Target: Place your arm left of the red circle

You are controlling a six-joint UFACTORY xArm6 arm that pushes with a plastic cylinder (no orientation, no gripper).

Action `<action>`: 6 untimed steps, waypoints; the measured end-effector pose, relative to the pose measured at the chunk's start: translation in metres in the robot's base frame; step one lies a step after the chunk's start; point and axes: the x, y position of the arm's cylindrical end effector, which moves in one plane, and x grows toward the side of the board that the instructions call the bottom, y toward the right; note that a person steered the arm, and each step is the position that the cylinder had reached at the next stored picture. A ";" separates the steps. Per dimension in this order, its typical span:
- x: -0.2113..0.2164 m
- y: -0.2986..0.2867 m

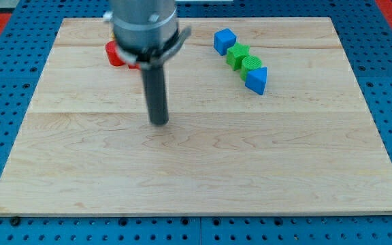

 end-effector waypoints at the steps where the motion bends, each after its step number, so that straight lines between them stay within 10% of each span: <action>1: 0.013 0.000; 6: -0.069 0.022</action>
